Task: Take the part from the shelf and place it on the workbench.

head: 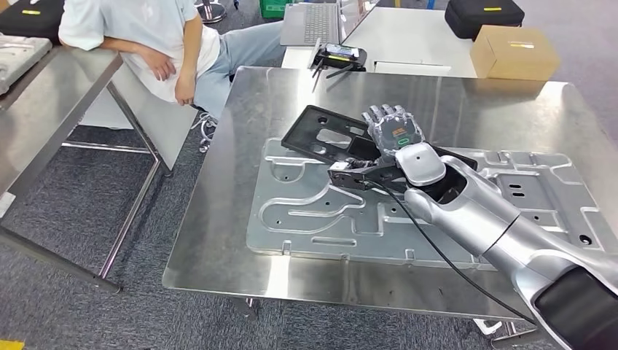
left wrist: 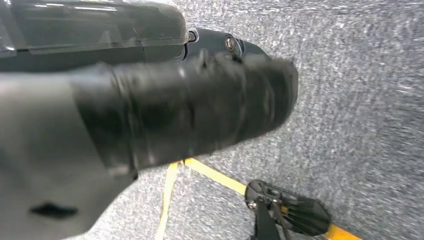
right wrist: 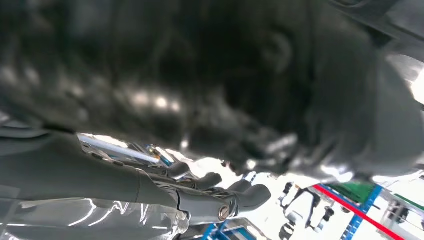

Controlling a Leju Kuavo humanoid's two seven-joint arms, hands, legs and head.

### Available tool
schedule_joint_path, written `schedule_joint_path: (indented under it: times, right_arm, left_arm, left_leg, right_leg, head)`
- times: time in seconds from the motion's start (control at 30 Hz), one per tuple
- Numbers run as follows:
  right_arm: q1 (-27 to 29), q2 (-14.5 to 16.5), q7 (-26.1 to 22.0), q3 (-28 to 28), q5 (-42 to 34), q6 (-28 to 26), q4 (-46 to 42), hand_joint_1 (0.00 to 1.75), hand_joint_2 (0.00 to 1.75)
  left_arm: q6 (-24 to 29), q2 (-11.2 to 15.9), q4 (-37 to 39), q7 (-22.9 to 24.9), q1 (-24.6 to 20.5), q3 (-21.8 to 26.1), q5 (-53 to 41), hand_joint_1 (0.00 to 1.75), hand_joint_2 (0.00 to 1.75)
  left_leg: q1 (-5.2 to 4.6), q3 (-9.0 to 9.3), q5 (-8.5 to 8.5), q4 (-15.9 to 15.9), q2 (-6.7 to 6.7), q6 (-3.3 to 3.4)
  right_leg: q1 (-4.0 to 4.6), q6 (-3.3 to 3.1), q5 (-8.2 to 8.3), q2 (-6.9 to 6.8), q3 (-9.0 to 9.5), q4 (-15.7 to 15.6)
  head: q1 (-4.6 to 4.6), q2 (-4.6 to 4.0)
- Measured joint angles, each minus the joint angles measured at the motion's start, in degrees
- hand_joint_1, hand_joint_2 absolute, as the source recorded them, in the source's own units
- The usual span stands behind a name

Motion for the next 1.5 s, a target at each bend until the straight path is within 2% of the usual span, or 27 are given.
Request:
schedule_joint_path:
  times: [0.1,0.17,0.2,0.23,0.3,0.33,0.37,0.47,0.53,0.6,0.63,0.67,0.73,0.8,0.87,0.9,0.97,1.03,1.1,1.13,1.17,1.23,1.3,1.37,1.4,1.47,1.5]
  right_arm:
    - [0.2,-0.1,0.0,0.0,0.0,0.0,0.1,0.0,0.0]
    - [0.5,-0.1,0.1,0.0,0.0,0.0,0.1,0.0,0.0]
    - [0.7,-0.1,0.1,0.0,0.0,0.0,0.1,0.0,0.0]
    - [0.7,-0.1,0.2,0.0,0.0,0.0,0.1,0.0,0.0]
    - [0.7,-0.1,0.3,0.0,0.0,0.0,0.1,0.0,0.0]
    - [0.6,-0.1,0.3,-0.1,0.0,0.0,0.1,0.0,0.0]
    - [0.6,-0.1,0.4,-0.1,0.0,0.0,0.0,0.0,0.0]
    - [0.6,-0.1,0.7,-0.2,-0.1,0.2,-0.1,0.0,0.0]
    - [0.5,-0.1,0.7,-0.2,-0.1,0.3,-0.1,0.0,0.0]
    - [0.5,-0.1,0.8,-0.3,-0.1,0.4,-0.2,0.0,0.0]
    - [0.5,-0.1,0.8,-0.3,-0.1,0.4,-0.2,0.0,0.0]
    - [0.5,-0.1,0.8,-0.3,-0.1,0.4,-0.2,0.0,0.0]
    - [0.6,-0.1,0.8,-0.3,-0.1,0.4,-0.2,0.0,0.0]
    - [0.6,-0.1,0.9,-0.3,-0.1,0.4,-0.2,0.0,0.0]
    - [0.5,-0.3,1.0,-0.3,-0.1,0.5,-0.4,0.0,0.0]
    - [0.4,-0.3,1.0,-0.4,-0.1,0.5,-0.5,0.0,0.0]
    - [0.4,-0.5,1.1,-0.4,-0.3,0.7,-0.6,0.0,0.0]
    - [0.5,-0.6,1.1,-0.4,-0.4,0.7,-0.7,0.0,0.0]
    - [0.6,-0.8,1.1,-0.4,-0.4,0.8,-0.8,0.0,0.0]
    - [0.7,-0.9,1.2,-0.4,-0.4,0.8,-0.8,0.0,0.0]
    - [0.8,-1.0,1.2,-0.4,-0.4,0.8,-0.8,0.0,0.0]
    - [1.0,-1.1,1.2,-0.3,-0.5,0.8,-0.8,0.0,0.0]
    - [1.0,-1.1,1.1,-0.4,-0.5,0.8,-0.8,0.0,0.0]
    - [0.9,-1.1,1.1,-0.4,-0.5,0.7,-1.0,0.0,0.0]
    - [0.9,-1.1,1.1,-0.5,-0.5,0.7,-1.1,0.0,0.0]
    - [0.8,-1.1,1.1,-0.5,-0.5,0.7,-1.2,0.0,0.0]
    - [0.8,-1.1,1.1,-0.5,-0.5,0.8,-1.2,0.0,0.0]
  left_arm:
    - [-0.1,0.0,0.0,0.1,-0.1,0.0,0.3,0.0,0.0]
    - [-0.1,0.0,0.0,0.1,-0.1,0.0,0.4,0.0,0.0]
    - [-0.1,0.0,0.0,0.1,-0.1,0.0,0.4,0.0,0.0]
    - [-0.1,0.0,0.0,0.2,0.0,0.0,0.4,0.0,0.0]
    - [0.0,0.0,0.0,0.2,-0.1,0.0,0.4,0.0,0.0]
    - [0.0,0.0,0.0,0.3,-0.1,0.0,0.5,0.0,0.0]
    - [0.0,0.0,0.0,0.3,-0.1,0.0,0.5,0.0,0.0]
    - [0.1,0.0,0.0,0.4,0.0,0.0,0.6,0.0,0.0]
    - [0.1,0.0,0.0,0.5,0.1,0.0,0.7,0.0,0.0]
    - [0.1,0.0,0.0,0.6,0.2,0.0,0.8,0.0,0.0]
    - [0.1,0.1,0.0,0.6,0.2,0.0,0.8,0.0,0.0]
    - [0.1,0.1,0.0,0.6,0.1,0.0,0.8,0.0,0.0]
    - [0.1,0.1,0.0,0.6,0.1,0.0,0.8,0.0,0.0]
    - [0.0,0.1,0.0,0.6,0.0,0.0,0.8,0.0,0.0]
    - [0.0,0.2,0.0,0.6,-0.2,0.0,0.8,0.0,0.0]
    - [0.0,0.3,0.0,0.6,-0.3,0.1,0.8,0.0,0.0]
    - [-0.1,0.3,0.0,0.6,-0.4,0.2,0.8,0.0,0.0]
    - [-0.1,0.3,0.0,0.6,-0.3,0.2,0.9,0.0,0.0]
    - [-0.1,0.2,0.0,0.5,-0.3,0.2,0.9,0.0,0.0]
    - [-0.1,0.2,0.0,0.5,-0.3,0.3,0.9,0.0,0.0]
    - [-0.1,0.2,0.0,0.5,-0.3,0.3,0.9,0.0,0.0]
    - [-0.1,0.2,0.0,0.5,-0.3,0.3,0.9,0.0,0.0]
    - [-0.1,0.2,0.0,0.6,-0.3,0.3,0.9,0.0,0.0]
    - [0.0,0.2,0.0,0.6,-0.3,0.3,0.9,0.0,0.0]
    - [0.0,0.2,0.0,0.7,-0.3,0.3,0.9,0.0,0.0]
    - [0.0,0.2,0.0,0.9,-0.2,0.3,0.9,0.0,0.0]
    - [0.0,0.2,0.0,0.9,-0.2,0.3,0.9,0.0,0.0]
  left_leg:
    - [-0.1,-1.09,1.13,-0.4,0.18,0.92]
    - [-0.28,-2.17,1.73,-0.2,0.17,1.02]
    - [-0.33,-2.74,2.06,0.0,0.16,0.98]
    - [-0.36,-3.29,2.35,0.2,0.15,0.87]
    - [-0.44,-4.31,2.81,0.9,0.12,0.53]
    - [-0.49,-4.64,3.05,1.1,0.09,0.27]
    - [-0.51,-4.88,3.37,1.3,0.07,-0.02]
    - [-0.4,-5.44,4.12,1.3,-0.12,-0.9]
    - [-0.19,-6.68,1.0,3.9,-0.22,-1.61]
    - [0.21,-8.58,-4.73,10.5,-0.16,-2.28]
    - [0.39,-9.31,-6.78,14.2,-0.15,-2.55]
    - [0.55,-9.45,-7.5,16.8,-0.16,-2.79]
    - [0.85,-7.06,-5.6,16.6,-0.15,-3.16]
    - [1.06,-1.07,-3.66,9.6,-0.19,-3.3]
    - [0.86,3.97,-4.5,2.4,-0.31,-2.95]
    - [0.65,4.98,-5.01,0.7,-0.35,-2.58]
    - [0.53,4.38,-4.35,-0.1,-0.2,-1.71]
    - [0.64,3.52,-2.96,-0.5,0.13,-0.68]
    - [0.49,2.33,-1.71,-0.6,0.38,0.22]
    - [0.33,1.57,-1.21,-0.4,0.42,0.49]
    - [0.17,0.78,-0.71,-0.3,0.41,0.58]
    - [-0.06,-0.91,0.21,0.2,0.39,0.53]
    - [-0.19,-2.51,0.93,0.9,0.38,0.28]
    - [-0.29,-3.49,1.6,1.5,0.38,-0.22]
    - [-0.29,-3.75,2.01,1.5,0.38,-0.53]
    - [-0.13,-4.01,2.74,1.4,0.31,-1.18]
    - [-0.03,-4.44,2.21,1.8,0.23,-1.48]
  right_leg:
    - [0.07,0.18,-6.64,0.03,-3.07,9.0]
    - [0.05,0.19,-8.66,0.02,-3.96,13.6]
    - [0.05,0.15,-8.11,0.02,-3.02,13.1]
    - [0.04,0.06,-6.77,0.01,-1.03,10.5]
    - [0.18,-0.21,-4.66,0.01,3.97,3.0]
    - [0.34,-0.39,-4.1,0.02,5.52,0.4]
    - [0.5,-0.57,-3.97,0.04,6.21,-1.0]
    - [0.58,-1.4,-2.82,-0.03,5.49,-1.7]
    - [0.25,-2.14,-1.53,-0.18,4.6,-2.2]
    - [0.09,-2.57,-0.27,-0.24,3.24,-2.2]
    - [0.03,-2.62,0.33,-0.26,2.42,-2.2]
    - [-0.06,-2.56,0.92,-0.25,1.58,-2.2]
    - [-0.34,-2.2,2.01,-0.25,-0.1,-2.0]
    - [-0.52,-1.62,2.89,-0.24,-1.33,-1.7]
    - [-0.55,-0.85,3.73,-0.33,-1.97,-1.6]
    - [-0.58,-0.42,4.26,-0.38,-2.13,-1.8]
    - [-0.66,0.39,5.09,-0.35,-2.38,-2.1]
    - [-0.61,0.83,2.66,-0.26,-3.36,-0.2]
    - [-0.48,0.91,-2.95,-0.22,-5.16,5.9]
    - [-0.45,0.91,-5.11,-0.2,-5.87,9.5]
    - [-0.41,0.91,-6.04,-0.19,-6.12,12.3]
    - [-0.33,0.71,-4.32,-0.2,-4.33,12.9]
    - [-0.11,0.19,-2.38,-0.2,0.46,7.1]
    - [0.33,-0.38,-2.82,-0.19,4.58,0.8]
    - [0.57,-0.62,-3.27,-0.2,5.41,-0.9]
    - [0.68,-1.18,-2.48,-0.29,5.15,-1.6]
    - [0.54,-1.6,-1.93,-0.38,4.83,-1.9]
  head:
    - [0.24,0.0]
    - [0.26,0.0]
    - [0.25,0.0]
    - [0.25,0.0]
    - [0.22,0.0]
    - [0.22,0.0]
    - [0.27,0.0]
    - [0.4,0.0]
    - [0.25,0.0]
    - [0.05,0.01]
    - [-0.01,0.01]
    - [-0.04,0.01]
    - [-0.09,0.0]
    - [-0.14,0.0]
    - [-0.15,0.01]
    - [-0.16,0.01]
    - [-0.16,0.0]
    - [-0.01,0.0]
    - [0.15,0.0]
    - [0.18,0.0]
    - [0.18,0.0]
    - [0.17,0.0]
    - [0.17,0.0]
    - [0.07,0.01]
    - [0.08,0.01]
    - [0.15,0.0]
    - [0.19,0.0]
